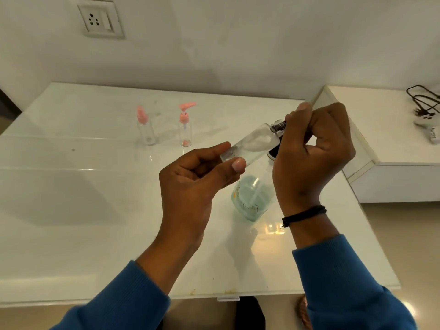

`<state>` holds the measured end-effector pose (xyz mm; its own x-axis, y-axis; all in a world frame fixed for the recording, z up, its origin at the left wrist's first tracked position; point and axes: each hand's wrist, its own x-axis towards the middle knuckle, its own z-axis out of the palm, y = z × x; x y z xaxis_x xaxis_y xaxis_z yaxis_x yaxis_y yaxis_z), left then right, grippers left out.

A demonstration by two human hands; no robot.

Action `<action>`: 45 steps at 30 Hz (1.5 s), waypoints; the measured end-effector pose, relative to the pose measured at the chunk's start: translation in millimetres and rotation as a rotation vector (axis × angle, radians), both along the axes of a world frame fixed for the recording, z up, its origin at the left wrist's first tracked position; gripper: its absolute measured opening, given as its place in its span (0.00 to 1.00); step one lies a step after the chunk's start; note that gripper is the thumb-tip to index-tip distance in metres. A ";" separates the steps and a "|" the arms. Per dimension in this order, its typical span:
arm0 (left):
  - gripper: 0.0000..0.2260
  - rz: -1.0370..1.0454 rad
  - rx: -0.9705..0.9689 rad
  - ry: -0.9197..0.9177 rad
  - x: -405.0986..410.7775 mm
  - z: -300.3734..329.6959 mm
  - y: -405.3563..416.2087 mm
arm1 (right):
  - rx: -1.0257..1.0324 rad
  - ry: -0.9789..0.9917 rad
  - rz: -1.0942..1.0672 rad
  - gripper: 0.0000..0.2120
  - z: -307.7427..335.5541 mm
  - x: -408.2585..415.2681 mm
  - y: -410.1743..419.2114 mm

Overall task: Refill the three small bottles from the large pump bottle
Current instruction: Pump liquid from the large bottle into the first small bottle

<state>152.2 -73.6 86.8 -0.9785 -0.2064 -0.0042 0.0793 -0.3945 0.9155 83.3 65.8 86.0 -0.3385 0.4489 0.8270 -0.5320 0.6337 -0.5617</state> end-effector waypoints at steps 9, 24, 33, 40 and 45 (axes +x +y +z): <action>0.21 0.002 0.010 0.000 -0.7 -0.7 0.8 | 0.005 -0.008 0.005 0.19 0.5 -0.6 1.5; 0.19 0.002 0.000 0.015 -1.7 -2.0 -0.1 | 0.017 0.007 -0.001 0.19 3.1 -1.4 0.4; 0.19 -0.003 0.001 0.019 -2.1 -1.6 0.4 | 0.041 0.004 -0.022 0.19 5.3 -1.3 1.9; 0.20 -0.001 -0.002 0.012 -1.2 -1.0 0.3 | 0.045 -0.003 -0.010 0.20 6.2 -1.9 2.3; 0.20 0.003 0.012 0.002 -1.6 -2.0 0.5 | 0.017 -0.009 0.000 0.20 0.9 -1.7 0.7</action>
<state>150.5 -73.1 84.8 -0.9779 -0.2090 -0.0042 0.0826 -0.4048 0.9107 81.5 66.5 86.9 -0.3464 0.4346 0.8313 -0.5267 0.6432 -0.5557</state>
